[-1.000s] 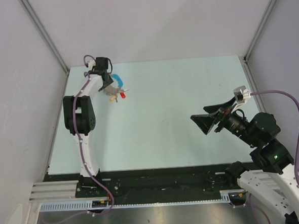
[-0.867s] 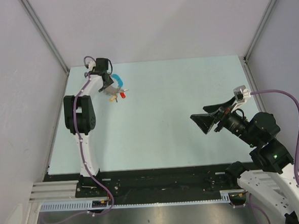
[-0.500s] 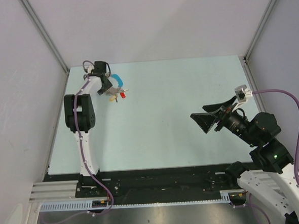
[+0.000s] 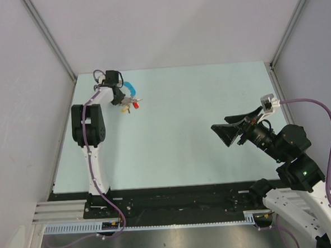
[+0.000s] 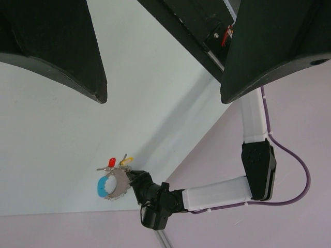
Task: Remove the keys from the keyring
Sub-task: Move the keyring to the center of the board.
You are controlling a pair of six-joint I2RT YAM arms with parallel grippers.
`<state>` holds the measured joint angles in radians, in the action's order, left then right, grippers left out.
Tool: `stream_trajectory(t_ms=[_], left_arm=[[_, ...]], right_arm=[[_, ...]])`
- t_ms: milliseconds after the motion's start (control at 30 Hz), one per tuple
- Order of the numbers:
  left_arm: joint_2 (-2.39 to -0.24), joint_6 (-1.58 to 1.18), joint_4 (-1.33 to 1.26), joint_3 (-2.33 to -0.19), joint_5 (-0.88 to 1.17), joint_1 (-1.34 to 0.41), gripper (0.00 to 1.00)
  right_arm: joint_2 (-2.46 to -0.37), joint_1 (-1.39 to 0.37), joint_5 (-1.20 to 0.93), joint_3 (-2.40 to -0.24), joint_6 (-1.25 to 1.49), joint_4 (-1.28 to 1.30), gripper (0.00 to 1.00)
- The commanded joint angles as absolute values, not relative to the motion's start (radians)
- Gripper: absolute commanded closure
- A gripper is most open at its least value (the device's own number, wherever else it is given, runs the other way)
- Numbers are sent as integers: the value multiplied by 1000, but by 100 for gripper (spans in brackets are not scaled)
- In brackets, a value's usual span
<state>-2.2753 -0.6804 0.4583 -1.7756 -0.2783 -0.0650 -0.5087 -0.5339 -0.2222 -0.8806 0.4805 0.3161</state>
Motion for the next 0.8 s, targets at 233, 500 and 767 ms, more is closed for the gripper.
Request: stream_trajectory(t_ms=[233,500,767], left_arm=[[-2099,-631,428,-1628,-316,-124,100],[-1889,-589,321,-1389,-218,-219,100],[-1555,-584,232,-1060,-150,-359,100]], right_arm=[[-499,-538,-126,-881,505,347,6],[-555,-540,-101,-868,482,353,6],[-629,-545,-104,-772,529,284,7]])
